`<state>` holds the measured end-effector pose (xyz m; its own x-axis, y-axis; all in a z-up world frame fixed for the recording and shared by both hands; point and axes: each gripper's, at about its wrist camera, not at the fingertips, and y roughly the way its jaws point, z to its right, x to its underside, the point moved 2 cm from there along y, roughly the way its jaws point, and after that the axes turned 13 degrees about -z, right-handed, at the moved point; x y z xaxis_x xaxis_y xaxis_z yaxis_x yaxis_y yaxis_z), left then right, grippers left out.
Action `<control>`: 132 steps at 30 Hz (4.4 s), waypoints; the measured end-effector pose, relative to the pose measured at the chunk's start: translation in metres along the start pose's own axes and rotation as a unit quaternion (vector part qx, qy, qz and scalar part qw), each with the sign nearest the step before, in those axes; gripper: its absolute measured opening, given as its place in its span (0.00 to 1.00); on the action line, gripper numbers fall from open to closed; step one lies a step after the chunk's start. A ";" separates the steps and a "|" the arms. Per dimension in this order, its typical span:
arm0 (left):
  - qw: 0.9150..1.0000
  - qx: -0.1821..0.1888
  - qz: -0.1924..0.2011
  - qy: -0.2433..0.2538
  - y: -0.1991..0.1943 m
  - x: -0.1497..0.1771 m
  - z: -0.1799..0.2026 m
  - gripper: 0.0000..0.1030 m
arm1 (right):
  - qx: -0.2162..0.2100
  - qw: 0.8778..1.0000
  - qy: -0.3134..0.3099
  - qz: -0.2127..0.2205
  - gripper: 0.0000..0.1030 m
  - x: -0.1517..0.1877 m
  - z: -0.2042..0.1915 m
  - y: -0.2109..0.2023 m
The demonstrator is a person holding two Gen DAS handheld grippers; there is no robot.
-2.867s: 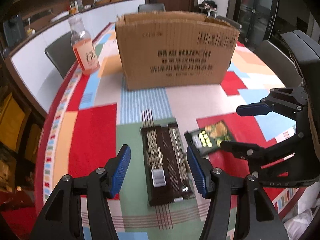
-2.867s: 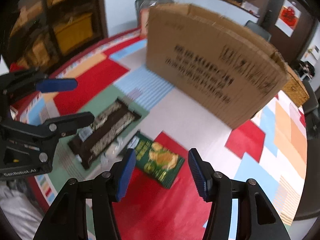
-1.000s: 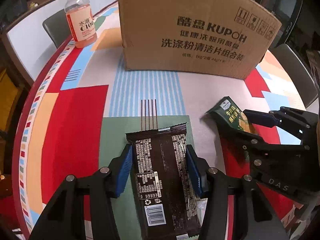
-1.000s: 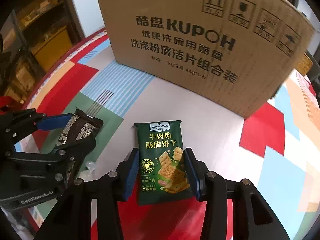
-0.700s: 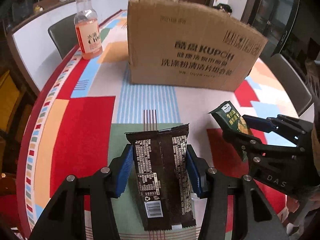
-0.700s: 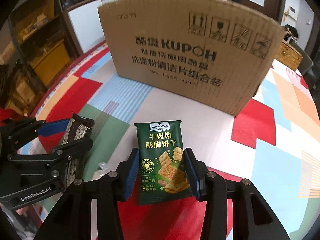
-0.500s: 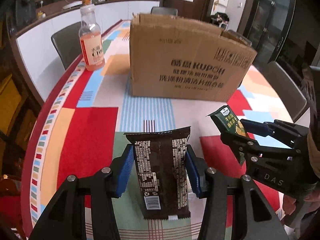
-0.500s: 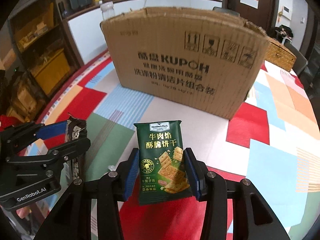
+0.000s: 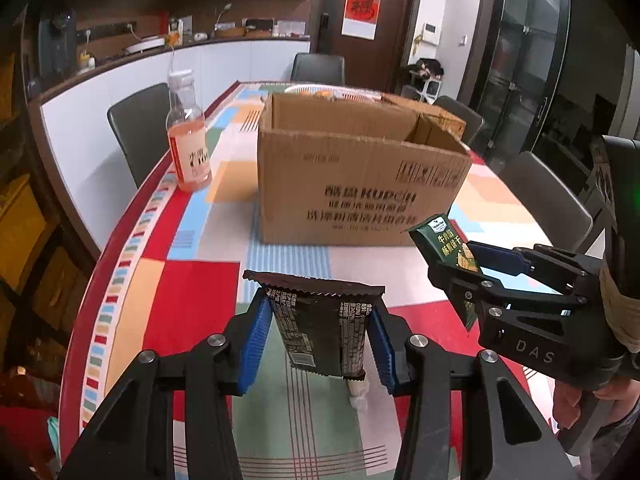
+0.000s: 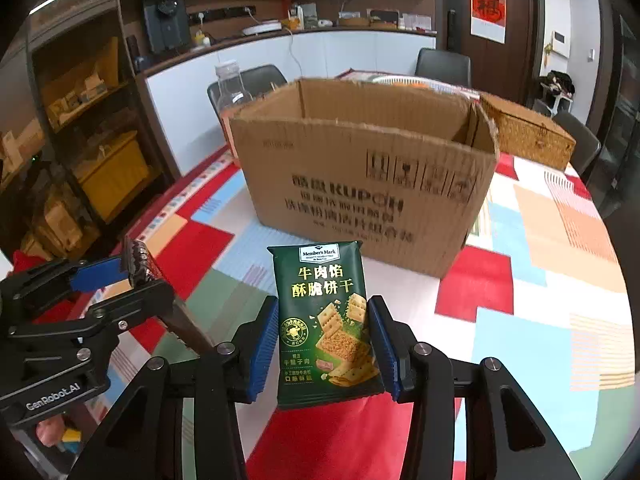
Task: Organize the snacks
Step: 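Carry the chocolate bar and green cracker pack into the box and release both, then move the left tool to the small white wrapped bun and grasp it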
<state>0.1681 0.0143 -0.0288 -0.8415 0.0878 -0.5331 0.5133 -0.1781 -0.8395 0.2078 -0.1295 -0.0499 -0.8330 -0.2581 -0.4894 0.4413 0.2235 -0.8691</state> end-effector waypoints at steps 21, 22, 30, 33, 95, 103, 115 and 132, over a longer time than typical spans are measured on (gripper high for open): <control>0.995 0.000 0.095 0.027 -0.043 -0.066 0.014 0.45 | 0.007 0.996 0.011 0.089 0.44 -0.048 0.009 -0.052; 0.995 0.000 0.099 0.028 -0.045 -0.069 0.014 0.45 | 0.008 0.995 0.012 0.095 0.44 -0.052 0.011 -0.055; 0.991 0.000 0.128 0.035 -0.053 -0.107 0.020 0.45 | 0.014 0.991 0.017 0.131 0.44 -0.081 0.019 -0.076; 0.990 -0.003 0.139 0.039 -0.055 -0.120 0.021 0.45 | 0.017 0.990 0.018 0.141 0.44 -0.090 0.023 -0.081; 0.992 -0.060 0.078 0.075 -0.034 -0.108 0.026 0.78 | 0.081 0.991 0.018 0.101 0.70 -0.080 0.031 -0.059; 0.992 -0.062 0.066 0.085 -0.036 -0.067 0.031 0.80 | 0.085 0.992 0.008 0.089 0.71 -0.041 0.017 -0.063; 0.994 -0.053 -0.003 0.100 -0.006 -0.002 0.031 0.80 | 0.080 0.997 0.004 0.014 0.71 0.020 0.012 -0.032; 0.989 -0.009 -0.121 0.081 0.063 0.055 0.033 0.68 | 0.060 0.995 0.032 -0.078 0.71 0.072 0.016 0.015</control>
<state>0.1484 -0.0243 -0.1072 -0.9025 0.2826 -0.3250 0.3041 -0.1161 -0.9455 0.1597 -0.1599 -0.0999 -0.9124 -0.2190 -0.3458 0.3385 0.0710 -0.9383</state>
